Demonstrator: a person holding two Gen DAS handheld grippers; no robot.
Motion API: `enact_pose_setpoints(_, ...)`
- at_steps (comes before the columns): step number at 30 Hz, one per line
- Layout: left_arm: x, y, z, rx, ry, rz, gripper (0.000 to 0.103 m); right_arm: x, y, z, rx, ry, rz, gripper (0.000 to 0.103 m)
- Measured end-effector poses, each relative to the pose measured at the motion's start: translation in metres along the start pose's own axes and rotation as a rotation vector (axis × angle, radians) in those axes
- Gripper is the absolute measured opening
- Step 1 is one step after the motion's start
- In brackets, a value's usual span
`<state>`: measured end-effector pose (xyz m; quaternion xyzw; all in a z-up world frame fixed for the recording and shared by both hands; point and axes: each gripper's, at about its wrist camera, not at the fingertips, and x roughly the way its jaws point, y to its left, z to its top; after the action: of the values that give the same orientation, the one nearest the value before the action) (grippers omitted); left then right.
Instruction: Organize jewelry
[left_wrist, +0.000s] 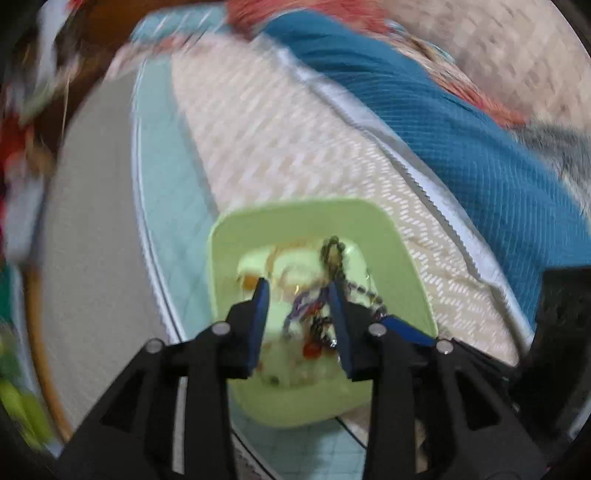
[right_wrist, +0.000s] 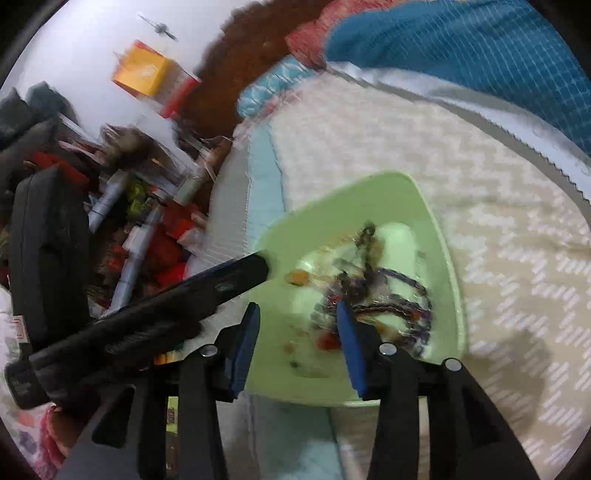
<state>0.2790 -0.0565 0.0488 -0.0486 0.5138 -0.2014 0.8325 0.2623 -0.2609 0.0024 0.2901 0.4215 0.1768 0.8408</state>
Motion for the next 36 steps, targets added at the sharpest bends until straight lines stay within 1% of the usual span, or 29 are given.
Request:
enact_pose_setpoints(1, -0.004, 0.008, -0.005, -0.023, -0.001, -0.027, 0.031, -0.007, -0.001, -0.007, 0.004, -0.011, 0.028, 0.017)
enact_pose_setpoints(2, -0.013, 0.017, -0.014, -0.032, -0.014, -0.037, 0.031, -0.018, 0.001, -0.016, -0.016, -0.028, 0.030, 0.017)
enact_pose_setpoints(3, -0.022, 0.023, -0.023, -0.033, -0.034, -0.042, 0.031, -0.027, 0.004, -0.024, -0.049, -0.047, 0.028, 0.017)
enact_pose_setpoints(4, -0.031, 0.029, -0.034, -0.037, -0.057, -0.048, 0.031, -0.043, 0.009, -0.039, -0.116, -0.077, 0.032, 0.017)
enact_pose_setpoints(5, -0.040, 0.037, -0.050, -0.045, -0.069, -0.054, 0.031, -0.052, 0.011, -0.050, -0.156, -0.090, 0.026, 0.017)
enact_pose_setpoints(6, -0.045, 0.043, -0.063, -0.051, -0.065, -0.055, 0.031, -0.061, 0.012, -0.065, -0.193, -0.091, 0.007, 0.018)
enact_pose_setpoints(8, -0.057, 0.055, -0.097, -0.063, -0.061, -0.061, 0.031, -0.074, 0.009, -0.096, -0.215, -0.060, -0.006, 0.018)
enact_pose_setpoints(10, -0.064, 0.060, -0.131, -0.047, -0.041, -0.049, 0.031, -0.078, 0.006, -0.118, -0.209, -0.028, -0.023, 0.018)
enact_pose_setpoints(11, -0.070, 0.061, -0.152, -0.031, -0.038, -0.038, 0.032, -0.079, 0.005, -0.134, -0.213, 0.000, -0.029, 0.018)
enact_pose_setpoints(13, -0.081, 0.061, -0.191, -0.018, -0.025, -0.026, 0.034, -0.083, 0.007, -0.156, -0.228, 0.024, -0.036, 0.018)
enact_pose_setpoints(16, -0.089, 0.060, -0.232, -0.027, -0.007, -0.033, 0.035, -0.090, 0.009, -0.187, -0.234, 0.059, -0.043, 0.018)
enact_pose_setpoints(18, -0.093, 0.057, -0.250, -0.028, -0.007, -0.024, 0.035, -0.094, 0.017, -0.207, -0.252, 0.080, -0.045, 0.018)
enact_pose_setpoints(20, -0.099, 0.052, -0.266, -0.030, -0.010, -0.023, 0.035, -0.095, 0.027, -0.224, -0.299, 0.100, -0.054, 0.018)
enact_pose_setpoints(23, -0.105, 0.038, -0.280, -0.003, -0.024, -0.018, 0.035, -0.093, 0.039, -0.241, -0.348, 0.138, -0.068, 0.018)
enact_pose_setpoints(24, -0.105, 0.035, -0.283, 0.012, -0.023, -0.025, 0.035, -0.093, 0.043, -0.246, -0.366, 0.146, -0.085, 0.018)
enact_pose_setpoints(26, -0.102, 0.028, -0.288, 0.041, -0.004, -0.014, 0.035, -0.088, 0.048, -0.251, -0.391, 0.162, -0.126, 0.018)
enact_pose_setpoints(29, -0.091, 0.020, -0.294, 0.084, 0.062, 0.030, 0.035, -0.082, 0.044, -0.257, -0.374, 0.187, -0.151, 0.018)
enact_pose_setpoints(30, -0.088, 0.016, -0.296, 0.107, 0.070, 0.059, 0.035, -0.081, 0.043, -0.257, -0.371, 0.184, -0.146, 0.024)
enact_pose_setpoints(31, -0.086, 0.014, -0.296, 0.121, 0.072, 0.074, 0.035, -0.081, 0.042, -0.257, -0.365, 0.185, -0.129, 0.036)
enact_pose_setpoints(32, -0.085, 0.010, -0.296, 0.143, 0.072, 0.099, 0.035, -0.080, 0.040, -0.258, -0.352, 0.198, -0.092, 0.043)
enact_pose_setpoints(33, -0.084, 0.007, -0.297, 0.157, 0.071, 0.118, 0.035, -0.078, 0.039, -0.259, -0.337, 0.213, -0.056, 0.054)
enact_pose_setpoints(34, -0.084, 0.007, -0.297, 0.161, 0.070, 0.126, 0.035, -0.077, 0.039, -0.260, -0.333, 0.220, -0.038, 0.054)
enact_pose_setpoints(36, -0.085, 0.006, -0.301, 0.162, 0.065, 0.142, 0.035, -0.078, 0.041, -0.262, -0.343, 0.220, -0.055, 0.054)
